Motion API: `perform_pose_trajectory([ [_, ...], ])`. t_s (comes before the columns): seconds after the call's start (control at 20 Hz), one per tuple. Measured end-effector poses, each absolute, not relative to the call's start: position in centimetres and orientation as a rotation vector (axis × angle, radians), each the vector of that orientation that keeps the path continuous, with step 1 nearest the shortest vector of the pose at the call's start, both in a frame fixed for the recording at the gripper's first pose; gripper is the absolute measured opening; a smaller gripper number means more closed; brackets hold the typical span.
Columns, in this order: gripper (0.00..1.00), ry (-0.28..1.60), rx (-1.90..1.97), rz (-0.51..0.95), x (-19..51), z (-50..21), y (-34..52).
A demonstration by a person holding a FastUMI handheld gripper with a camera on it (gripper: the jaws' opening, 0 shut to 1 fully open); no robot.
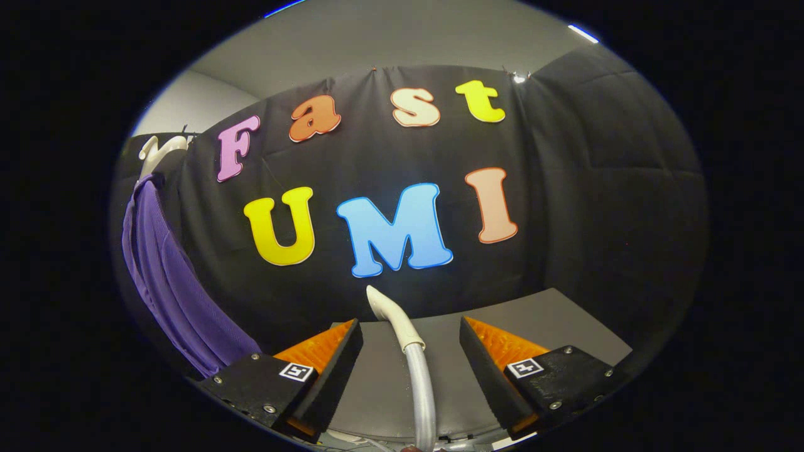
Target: Iron the clothes twice with a garment steamer, once on the left side and once on the right side.
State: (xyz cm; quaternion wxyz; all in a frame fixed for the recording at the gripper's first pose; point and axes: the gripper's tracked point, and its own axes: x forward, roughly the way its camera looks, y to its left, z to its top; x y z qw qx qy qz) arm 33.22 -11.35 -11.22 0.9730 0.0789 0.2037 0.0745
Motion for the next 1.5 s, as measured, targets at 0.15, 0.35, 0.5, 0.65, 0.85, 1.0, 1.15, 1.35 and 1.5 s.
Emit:
perform_pose_trajectory([
  [0.15,0.95,0.489,0.205,0.201,36.2,-13.9,-11.4],
  [0.35,0.95,0.584,0.297,0.249,39.0,-16.9,-11.1],
  [0.5,0.95,0.646,0.390,0.278,40.5,-18.8,-11.0],
  [0.65,0.95,0.738,0.508,0.318,41.8,-20.5,-10.0],
  [0.85,0.94,0.894,0.615,0.372,41.9,-23.5,-8.6],
  [1.0,0.94,0.964,0.690,0.425,41.9,-24.0,-7.2],
  [1.15,0.87,1.012,0.763,0.468,41.7,-24.0,-5.6],
  [1.35,0.68,1.085,0.811,0.496,41.4,-24.8,-5.0],
  [1.5,0.42,1.125,0.888,0.508,41.3,-24.8,-4.9],
])
